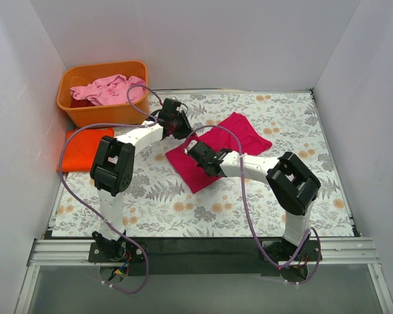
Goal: Fold and stack the t-shirts
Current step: Fold the tshirt
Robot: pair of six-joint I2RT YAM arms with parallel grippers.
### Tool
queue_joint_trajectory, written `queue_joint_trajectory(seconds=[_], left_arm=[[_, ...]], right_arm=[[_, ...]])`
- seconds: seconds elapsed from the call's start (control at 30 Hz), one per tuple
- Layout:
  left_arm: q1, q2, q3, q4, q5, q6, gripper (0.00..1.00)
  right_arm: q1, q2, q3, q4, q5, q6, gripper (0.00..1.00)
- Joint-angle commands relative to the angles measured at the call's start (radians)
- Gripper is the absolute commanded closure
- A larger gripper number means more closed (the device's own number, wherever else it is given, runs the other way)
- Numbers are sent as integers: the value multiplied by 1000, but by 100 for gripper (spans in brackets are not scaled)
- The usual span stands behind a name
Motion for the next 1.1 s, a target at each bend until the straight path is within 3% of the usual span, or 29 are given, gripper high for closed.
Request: queue_joint_trajectory(seconds=[0.0,0.07,0.2,0.4,0.7,0.9,1.07], left_arm=[[-3,2,2,38,-34,18,67],[-6,-9,25,33,-44,38,48],[-9,-145,11,9,-147,73,33],[-9,-317,-135,-25,-279,104,30],[-7,-555,-466,-27,-224,51,30],[-7,-625,-585,-37,-219,49,31],[-7,-668,-656,-48,-233,41,34]], right_arm=[[-2,12,-16,32,53,20,75],[-2,2,-9,32,72,25,70],[-16,-57,1,41,92,54,62],[-97,-57,-19,49,43,86,60],[-249,-156,-11,52,-155,183,59],[-248,-169,66,144,-596,157,62],[-239,-74,147,187,-813,103,66]])
